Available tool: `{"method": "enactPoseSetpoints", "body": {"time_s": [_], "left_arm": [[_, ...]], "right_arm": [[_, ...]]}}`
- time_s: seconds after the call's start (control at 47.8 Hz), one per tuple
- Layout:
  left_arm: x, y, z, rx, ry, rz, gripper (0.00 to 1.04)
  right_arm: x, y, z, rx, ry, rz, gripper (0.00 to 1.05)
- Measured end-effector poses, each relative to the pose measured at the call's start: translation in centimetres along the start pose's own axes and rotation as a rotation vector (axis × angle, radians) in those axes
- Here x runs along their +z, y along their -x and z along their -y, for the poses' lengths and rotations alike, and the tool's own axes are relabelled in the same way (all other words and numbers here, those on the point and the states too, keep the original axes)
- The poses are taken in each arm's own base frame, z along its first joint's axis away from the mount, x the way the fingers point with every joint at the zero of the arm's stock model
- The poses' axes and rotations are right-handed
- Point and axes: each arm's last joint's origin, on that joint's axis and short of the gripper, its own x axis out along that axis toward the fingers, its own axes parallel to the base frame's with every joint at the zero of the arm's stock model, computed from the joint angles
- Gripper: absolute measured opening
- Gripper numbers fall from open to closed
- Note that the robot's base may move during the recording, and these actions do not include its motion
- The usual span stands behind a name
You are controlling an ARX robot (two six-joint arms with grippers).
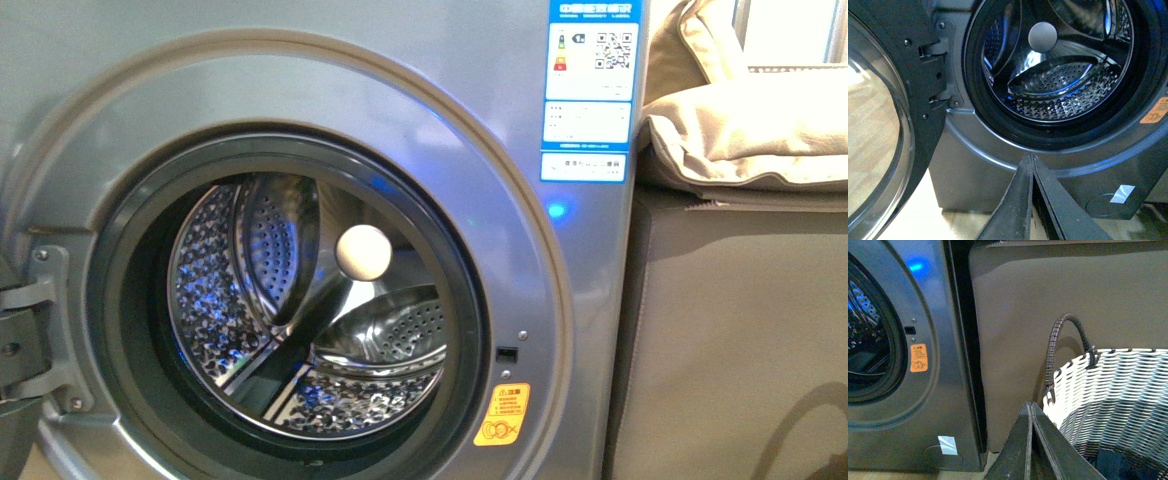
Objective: Collect clothes from washing machine
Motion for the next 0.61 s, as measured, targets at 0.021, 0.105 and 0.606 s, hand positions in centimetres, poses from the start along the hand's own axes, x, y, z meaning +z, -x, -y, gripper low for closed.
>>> {"method": "enactPoseSetpoints", "body": {"time_s": [0.021, 0.105, 0.606], "left_arm": [[-0.02, 0.0, 0.0, 0.0, 0.0, -0.002, 0.04], [-0.02, 0.0, 0.0, 0.0, 0.0, -0.002, 0.04], [-0.03, 0.0, 0.0, 0.0, 0.0, -0.003, 0.42]], "right_arm": [[0.0, 0.0, 0.0, 0.0, 0.0, 0.0, 0.02], [0.0, 0.0, 0.0, 0.0, 0.0, 0.0, 0.02], [0.0, 0.0, 0.0, 0.0, 0.001, 0.0, 0.44]]}}
